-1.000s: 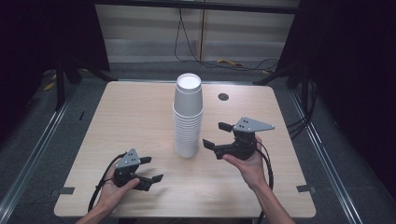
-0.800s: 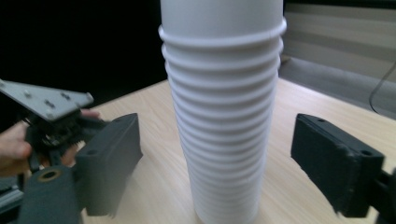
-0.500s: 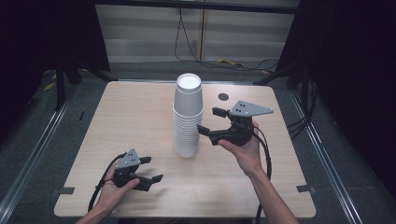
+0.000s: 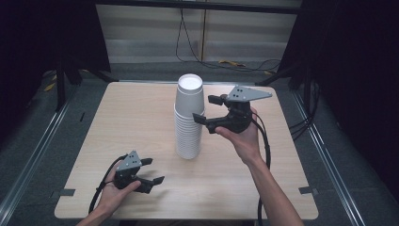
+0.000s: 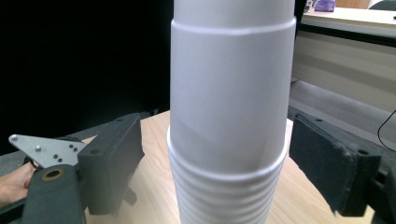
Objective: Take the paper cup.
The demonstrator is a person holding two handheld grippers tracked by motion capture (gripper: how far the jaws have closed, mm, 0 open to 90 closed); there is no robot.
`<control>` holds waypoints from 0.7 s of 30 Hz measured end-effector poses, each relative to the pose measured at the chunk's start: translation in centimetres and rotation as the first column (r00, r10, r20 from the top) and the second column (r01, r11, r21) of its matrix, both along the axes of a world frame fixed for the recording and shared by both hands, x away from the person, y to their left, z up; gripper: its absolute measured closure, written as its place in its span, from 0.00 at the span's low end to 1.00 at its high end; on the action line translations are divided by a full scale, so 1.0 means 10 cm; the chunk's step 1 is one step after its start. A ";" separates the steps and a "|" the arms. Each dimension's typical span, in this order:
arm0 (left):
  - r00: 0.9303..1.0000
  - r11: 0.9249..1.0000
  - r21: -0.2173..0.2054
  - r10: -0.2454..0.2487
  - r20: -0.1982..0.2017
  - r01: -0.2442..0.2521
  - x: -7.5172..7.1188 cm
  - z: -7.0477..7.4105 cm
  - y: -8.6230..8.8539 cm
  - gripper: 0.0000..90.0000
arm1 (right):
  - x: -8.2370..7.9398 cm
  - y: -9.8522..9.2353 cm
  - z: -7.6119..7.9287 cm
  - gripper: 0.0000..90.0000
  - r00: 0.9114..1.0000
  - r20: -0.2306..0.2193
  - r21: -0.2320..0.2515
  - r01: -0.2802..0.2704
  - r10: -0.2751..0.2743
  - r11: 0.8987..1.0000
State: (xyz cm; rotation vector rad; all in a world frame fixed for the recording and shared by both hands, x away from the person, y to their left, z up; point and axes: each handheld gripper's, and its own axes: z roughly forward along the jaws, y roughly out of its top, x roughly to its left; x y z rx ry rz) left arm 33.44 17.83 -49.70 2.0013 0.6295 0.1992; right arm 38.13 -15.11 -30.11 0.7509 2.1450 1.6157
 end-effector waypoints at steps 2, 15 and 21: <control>1.000 1.000 0.000 -0.001 0.001 0.001 0.00 0.00 0.00 0.18 | 0.01 0.01 0.02 0.19 1.000 0.001 -0.004 -0.001 0.001 1.000; 1.000 1.000 -0.001 -0.009 -0.007 0.009 0.00 -0.01 -0.01 0.18 | 0.19 0.13 0.26 0.17 0.999 0.001 -0.045 -0.035 0.035 0.998; 1.000 1.000 0.016 -0.008 0.008 0.008 0.00 -0.01 -0.01 0.18 | 0.29 0.23 0.32 0.18 0.999 -0.022 -0.075 -0.047 0.045 0.996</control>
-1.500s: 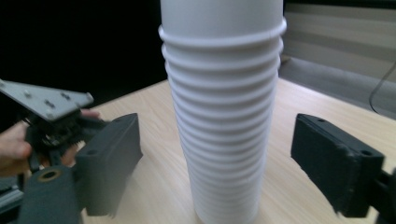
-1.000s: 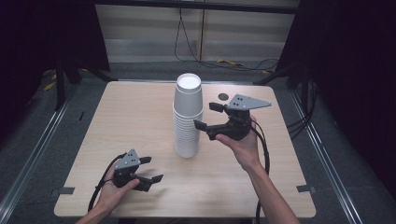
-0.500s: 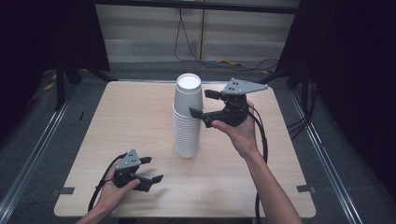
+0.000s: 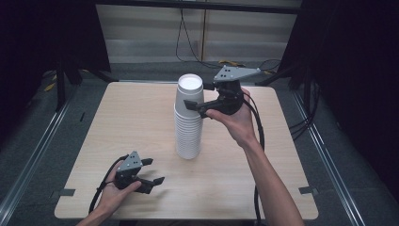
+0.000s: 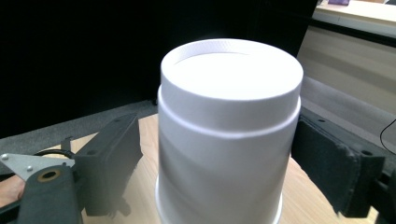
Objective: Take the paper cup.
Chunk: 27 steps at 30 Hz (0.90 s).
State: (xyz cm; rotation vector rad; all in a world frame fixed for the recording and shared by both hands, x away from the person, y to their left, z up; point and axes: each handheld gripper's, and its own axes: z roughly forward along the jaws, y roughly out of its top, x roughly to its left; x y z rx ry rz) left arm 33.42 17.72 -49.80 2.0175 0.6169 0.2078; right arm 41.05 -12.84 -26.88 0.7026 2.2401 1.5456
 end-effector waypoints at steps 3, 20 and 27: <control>1.000 1.000 -0.001 0.000 0.000 0.000 0.01 0.00 0.00 0.18 | 0.05 0.03 0.01 0.18 1.000 -0.009 -0.007 -0.005 0.005 1.000; 1.000 1.000 -0.002 -0.001 -0.004 0.001 0.00 -0.01 -0.01 0.18 | 0.18 0.18 0.06 0.22 0.999 -0.034 -0.072 -0.009 0.007 0.997; 1.000 1.000 -0.001 -0.001 -0.005 0.001 0.00 -0.01 -0.01 0.18 | 0.18 0.18 0.07 0.23 0.999 -0.036 -0.069 -0.006 0.004 0.998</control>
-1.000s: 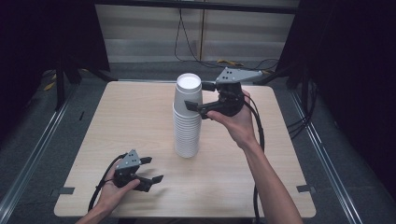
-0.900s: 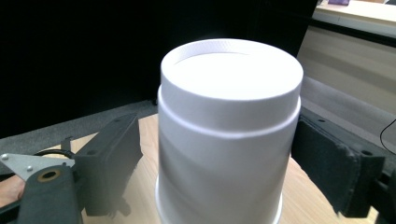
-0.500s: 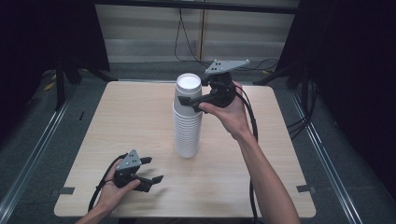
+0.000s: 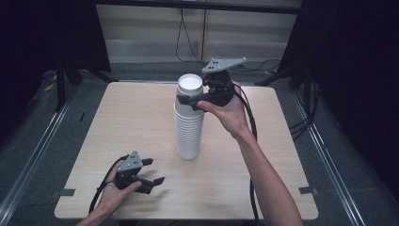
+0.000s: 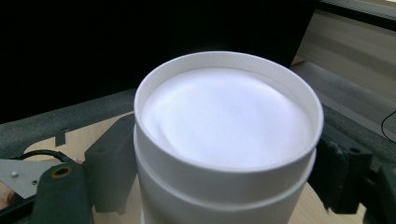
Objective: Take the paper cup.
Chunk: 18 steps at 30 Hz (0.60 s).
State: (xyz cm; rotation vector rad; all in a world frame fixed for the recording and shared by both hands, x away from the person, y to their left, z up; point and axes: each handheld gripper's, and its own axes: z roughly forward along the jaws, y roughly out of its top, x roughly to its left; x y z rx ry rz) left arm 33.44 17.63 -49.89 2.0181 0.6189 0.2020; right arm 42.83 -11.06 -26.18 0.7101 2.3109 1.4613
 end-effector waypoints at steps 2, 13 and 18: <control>1.000 1.000 0.004 -0.001 0.003 0.001 0.00 0.00 0.00 0.18 | 0.00 0.00 0.00 0.23 1.000 0.000 0.001 0.000 0.000 1.000; 1.000 1.000 0.004 -0.002 0.001 0.002 0.00 0.00 0.00 0.18 | 0.00 -0.03 0.01 0.23 1.000 0.006 0.042 -0.005 0.004 0.999; 1.000 1.000 -0.004 -0.002 -0.012 0.002 0.01 0.00 0.00 0.18 | -0.02 -0.05 0.05 0.23 1.000 0.024 0.066 0.001 -0.003 0.998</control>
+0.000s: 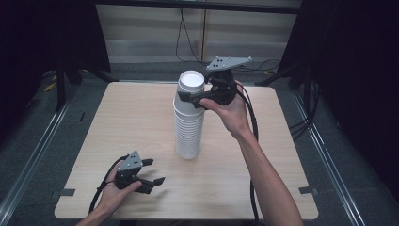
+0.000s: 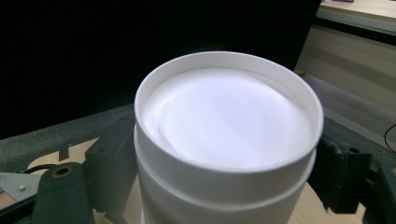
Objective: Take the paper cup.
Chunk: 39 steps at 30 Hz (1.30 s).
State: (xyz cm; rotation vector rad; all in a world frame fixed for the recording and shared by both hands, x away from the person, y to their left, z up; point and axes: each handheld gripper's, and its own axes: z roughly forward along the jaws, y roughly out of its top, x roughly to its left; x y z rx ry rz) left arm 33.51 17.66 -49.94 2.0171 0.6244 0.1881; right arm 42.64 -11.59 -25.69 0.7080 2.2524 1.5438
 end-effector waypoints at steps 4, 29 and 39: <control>1.000 1.000 0.003 -0.002 0.003 0.002 0.00 0.00 0.00 0.18 | 0.00 -0.01 0.02 0.23 1.000 -0.003 0.011 -0.002 0.002 1.000; 1.000 1.000 0.002 -0.001 0.006 0.001 -0.01 0.00 0.00 0.18 | -0.07 -0.06 0.13 0.24 0.998 0.064 0.097 0.014 -0.020 0.995; 1.000 1.000 0.017 -0.003 0.008 0.003 -0.01 0.01 -0.01 0.18 | -0.09 -0.10 0.14 0.24 0.996 0.078 0.124 0.035 -0.045 0.992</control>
